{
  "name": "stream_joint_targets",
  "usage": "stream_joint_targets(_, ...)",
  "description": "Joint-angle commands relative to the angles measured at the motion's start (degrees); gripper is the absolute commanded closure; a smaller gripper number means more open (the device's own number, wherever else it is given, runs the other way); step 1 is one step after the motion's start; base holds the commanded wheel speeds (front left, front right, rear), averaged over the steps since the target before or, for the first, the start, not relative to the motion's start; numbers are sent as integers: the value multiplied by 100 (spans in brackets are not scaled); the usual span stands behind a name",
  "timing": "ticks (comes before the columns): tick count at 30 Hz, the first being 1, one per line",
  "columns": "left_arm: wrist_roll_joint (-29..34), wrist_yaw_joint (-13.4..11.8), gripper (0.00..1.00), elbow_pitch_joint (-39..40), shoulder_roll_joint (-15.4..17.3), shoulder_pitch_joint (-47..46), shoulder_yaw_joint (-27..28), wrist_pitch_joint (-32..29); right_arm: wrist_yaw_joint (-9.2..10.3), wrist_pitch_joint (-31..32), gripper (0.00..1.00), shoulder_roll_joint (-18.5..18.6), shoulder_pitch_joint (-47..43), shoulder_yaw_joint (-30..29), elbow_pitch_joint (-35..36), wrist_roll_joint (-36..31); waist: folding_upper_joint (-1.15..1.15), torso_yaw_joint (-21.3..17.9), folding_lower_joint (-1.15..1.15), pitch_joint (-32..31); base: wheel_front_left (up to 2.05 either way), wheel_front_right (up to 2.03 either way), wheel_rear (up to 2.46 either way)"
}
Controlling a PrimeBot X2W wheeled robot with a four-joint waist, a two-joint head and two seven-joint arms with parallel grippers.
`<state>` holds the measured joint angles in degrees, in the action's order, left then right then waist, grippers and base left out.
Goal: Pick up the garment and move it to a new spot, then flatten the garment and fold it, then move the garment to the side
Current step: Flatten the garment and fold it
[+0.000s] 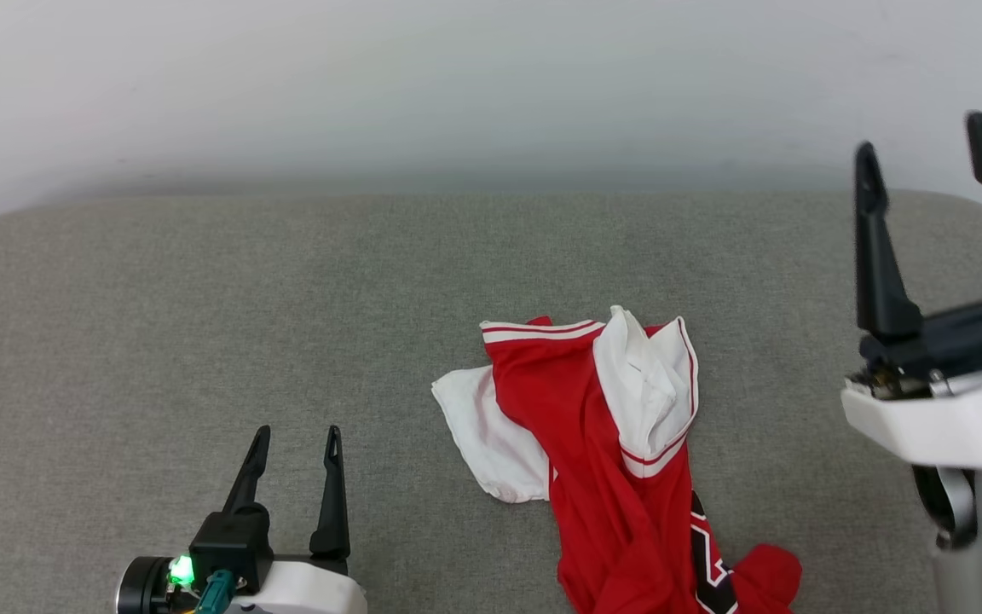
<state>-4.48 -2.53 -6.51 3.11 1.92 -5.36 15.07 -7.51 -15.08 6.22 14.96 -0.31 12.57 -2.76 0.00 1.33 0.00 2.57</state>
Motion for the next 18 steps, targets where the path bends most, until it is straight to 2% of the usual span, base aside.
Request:
stream_joint_targets(1, 16, 21, 0, 5, -9, -91, 13, 15, 4, -13, 0, 281, 375, 290, -320, 125, 0, 8, 0, 74, 0, 0, 0)
stream_joint_targets(4, 9, 43, 0, -15, -14, -123, 32, 15, 4, 12, 0, 636, 823, 815, -962, 424, 0, 5, 0, 127, 0, 0, 0)
stream_joint_targets(6, -1, 41, 0, -21, -18, -132, 47, 15, 4, 375, 0, 897, 1170, 1266, -1366, 707, 0, -1, 0, 162, 0, 0, 0)
stream_joint_targets(10, -15, 32, 0, 0, -21, -180, 74, 14, 4, 1702, 0, 1514, 1814, 2464, -1867, 1573, 0, -10, 0, 268, 0, 0, 0)
stream_joint_targets(11, -15, 32, 0, 0, -21, -180, 74, 14, 4, 1702, 0, 1514, 1814, 2464, -1867, 1573, 0, -10, 0, 268, 0, 0, 0)
stream_joint_targets(18, -55, 33, 0, 31, -23, -311, 47, 15, 5, 3918, 0, 2617, 2968, 4535, -1925, 3276, 0, 31, 0, 566, 0, 0, 0)
